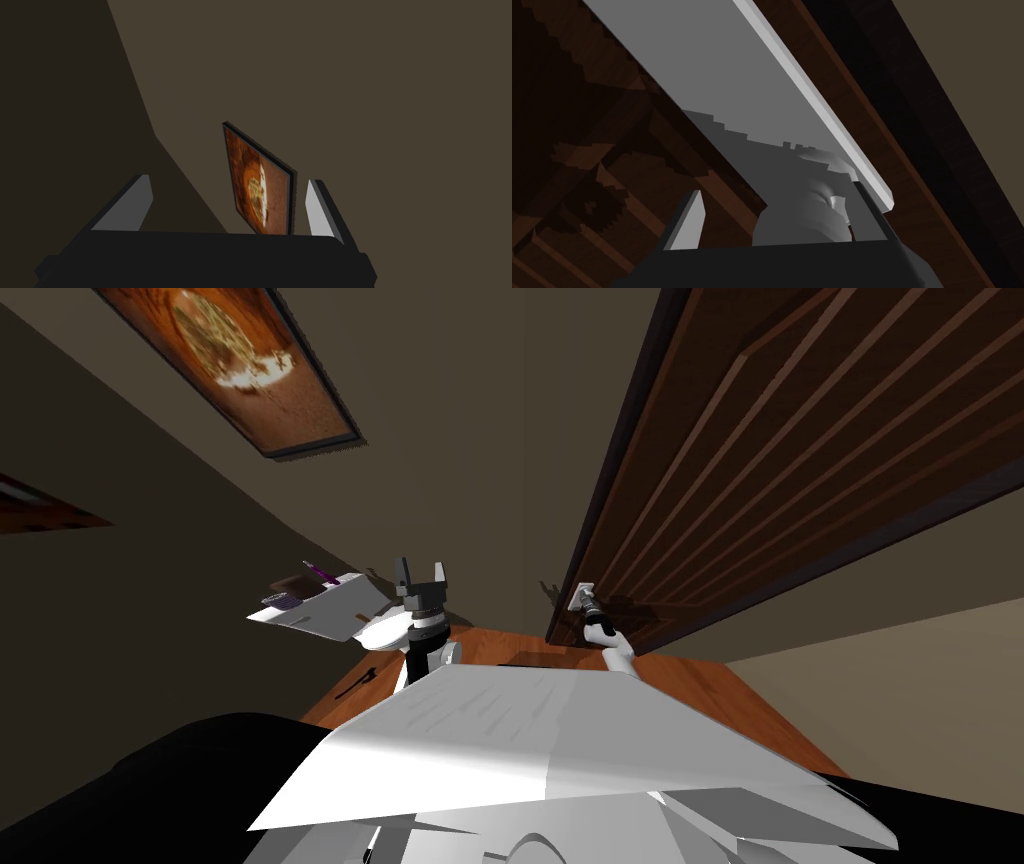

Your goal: Pull the door open

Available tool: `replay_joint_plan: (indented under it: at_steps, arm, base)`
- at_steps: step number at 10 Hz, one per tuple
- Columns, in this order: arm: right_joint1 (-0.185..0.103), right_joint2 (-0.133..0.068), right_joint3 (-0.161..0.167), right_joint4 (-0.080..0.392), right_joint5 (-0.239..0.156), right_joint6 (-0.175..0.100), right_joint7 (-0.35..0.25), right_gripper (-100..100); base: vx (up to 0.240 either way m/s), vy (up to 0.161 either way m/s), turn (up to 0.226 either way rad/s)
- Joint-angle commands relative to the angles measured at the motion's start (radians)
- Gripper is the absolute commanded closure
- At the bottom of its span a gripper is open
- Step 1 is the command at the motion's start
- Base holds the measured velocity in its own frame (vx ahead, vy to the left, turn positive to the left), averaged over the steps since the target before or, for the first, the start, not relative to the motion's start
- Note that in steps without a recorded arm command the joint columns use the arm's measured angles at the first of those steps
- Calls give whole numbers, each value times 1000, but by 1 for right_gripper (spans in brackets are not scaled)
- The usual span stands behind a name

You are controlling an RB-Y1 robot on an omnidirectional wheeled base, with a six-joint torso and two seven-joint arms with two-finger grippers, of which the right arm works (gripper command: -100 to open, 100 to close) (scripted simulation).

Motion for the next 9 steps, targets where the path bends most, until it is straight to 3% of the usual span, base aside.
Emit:
replay_joint_plan:
  at_steps: [1,2,3,5,6,8,9]
  arm:
    - [10,-1,-25,-8,-50,18,0,100]
    - [10,-1,-25,-8,-64,18,0,100]
    - [7,1,-33,-6,-100,48,-7,100]
    - [7,1,-33,-6,-152,48,-7,100]
    - [4,3,-41,-3,-181,79,-15,100]
    - [4,3,-41,-3,-240,79,-15,100]
    - [1,6,-50,0,-271,111,-24,100]
  base:
    - [-34,-18,14]
    - [-25,-12,3]
    - [-40,-16,35]
    - [-20,-6,26]
    - [-31,-14,51]
    - [-38,-13,23]
    - [-21,-7,36]
